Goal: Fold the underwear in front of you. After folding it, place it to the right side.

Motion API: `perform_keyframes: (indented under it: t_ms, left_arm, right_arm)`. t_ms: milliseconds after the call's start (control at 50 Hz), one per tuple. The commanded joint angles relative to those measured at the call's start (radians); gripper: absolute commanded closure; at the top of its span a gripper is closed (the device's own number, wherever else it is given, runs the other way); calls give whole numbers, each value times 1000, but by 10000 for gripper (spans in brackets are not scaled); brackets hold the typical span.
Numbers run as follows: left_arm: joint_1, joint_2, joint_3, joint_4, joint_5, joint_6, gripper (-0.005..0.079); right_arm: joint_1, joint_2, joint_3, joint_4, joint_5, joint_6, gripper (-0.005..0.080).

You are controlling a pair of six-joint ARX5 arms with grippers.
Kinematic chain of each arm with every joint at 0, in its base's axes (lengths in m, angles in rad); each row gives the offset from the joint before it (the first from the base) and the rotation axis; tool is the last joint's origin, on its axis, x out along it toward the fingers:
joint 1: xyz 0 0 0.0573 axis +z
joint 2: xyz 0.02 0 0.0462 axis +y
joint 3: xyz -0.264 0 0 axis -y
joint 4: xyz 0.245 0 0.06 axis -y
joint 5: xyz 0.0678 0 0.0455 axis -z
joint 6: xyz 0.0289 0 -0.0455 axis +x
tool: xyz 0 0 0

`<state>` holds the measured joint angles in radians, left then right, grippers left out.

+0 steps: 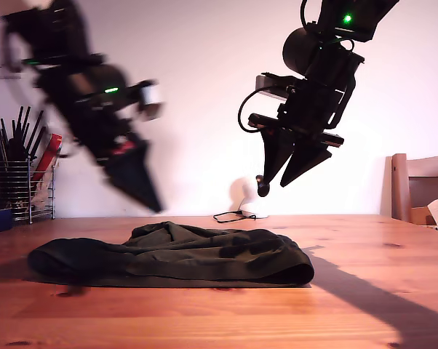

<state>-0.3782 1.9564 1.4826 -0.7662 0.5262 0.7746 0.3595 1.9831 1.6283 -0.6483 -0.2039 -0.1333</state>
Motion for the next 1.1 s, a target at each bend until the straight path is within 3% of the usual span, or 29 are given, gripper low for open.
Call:
perform_keyframes:
  t_ms: [0, 140, 280, 360, 580, 1080]
  left_arm:
    - [-7, -13, -14, 31, 5, 20, 321]
    - [-21, -2, -14, 63, 5, 22, 292]
    - [-21, 34, -14, 55, 4, 37, 292]
    - [-21, 58, -14, 42, 4, 38, 292]
    - [-21, 108, -15, 33, 3, 58, 293]
    - [-21, 219, -16, 17, -23, 89, 295]
  right_arm:
    - [0, -7, -10, 3, -8, -6, 465]
    - [0, -7, -10, -2, -12, -6, 465]
    - [0, -4, -10, -66, -156, -27, 465]
    - [10, 0, -10, -50, -191, -27, 468]
    - [53, 2, -10, -48, -191, -48, 474]
    - [51, 2, -10, -51, -188, -50, 474]
